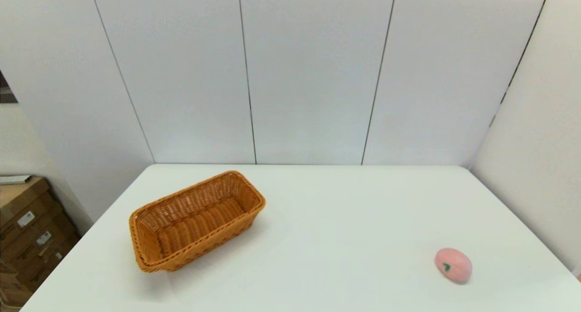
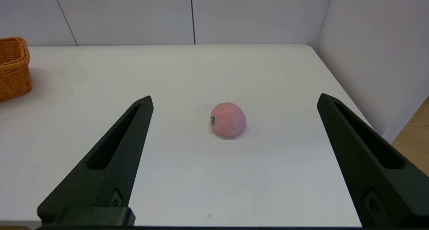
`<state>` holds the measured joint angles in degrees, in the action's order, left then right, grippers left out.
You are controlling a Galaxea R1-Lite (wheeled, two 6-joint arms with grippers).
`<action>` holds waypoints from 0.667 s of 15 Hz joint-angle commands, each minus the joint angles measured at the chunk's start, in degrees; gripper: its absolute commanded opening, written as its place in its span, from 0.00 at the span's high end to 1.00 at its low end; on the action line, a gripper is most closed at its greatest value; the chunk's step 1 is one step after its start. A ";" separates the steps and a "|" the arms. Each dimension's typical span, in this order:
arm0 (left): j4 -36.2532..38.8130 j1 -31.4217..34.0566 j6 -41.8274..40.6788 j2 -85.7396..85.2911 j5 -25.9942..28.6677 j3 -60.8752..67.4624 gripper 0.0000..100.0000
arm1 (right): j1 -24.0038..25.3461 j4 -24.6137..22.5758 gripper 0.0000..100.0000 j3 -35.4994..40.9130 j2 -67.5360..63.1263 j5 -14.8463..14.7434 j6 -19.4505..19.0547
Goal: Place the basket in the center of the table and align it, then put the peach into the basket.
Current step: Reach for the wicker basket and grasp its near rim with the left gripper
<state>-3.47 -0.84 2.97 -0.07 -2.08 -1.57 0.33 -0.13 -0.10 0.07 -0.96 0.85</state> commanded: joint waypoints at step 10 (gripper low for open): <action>-0.13 0.05 0.54 0.07 -0.11 -0.36 0.00 | 0.02 -0.04 0.00 0.01 -0.07 0.00 -0.06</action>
<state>-3.50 -0.82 3.19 -0.07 -2.11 -1.54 0.33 -0.21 -0.10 0.07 -0.96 0.84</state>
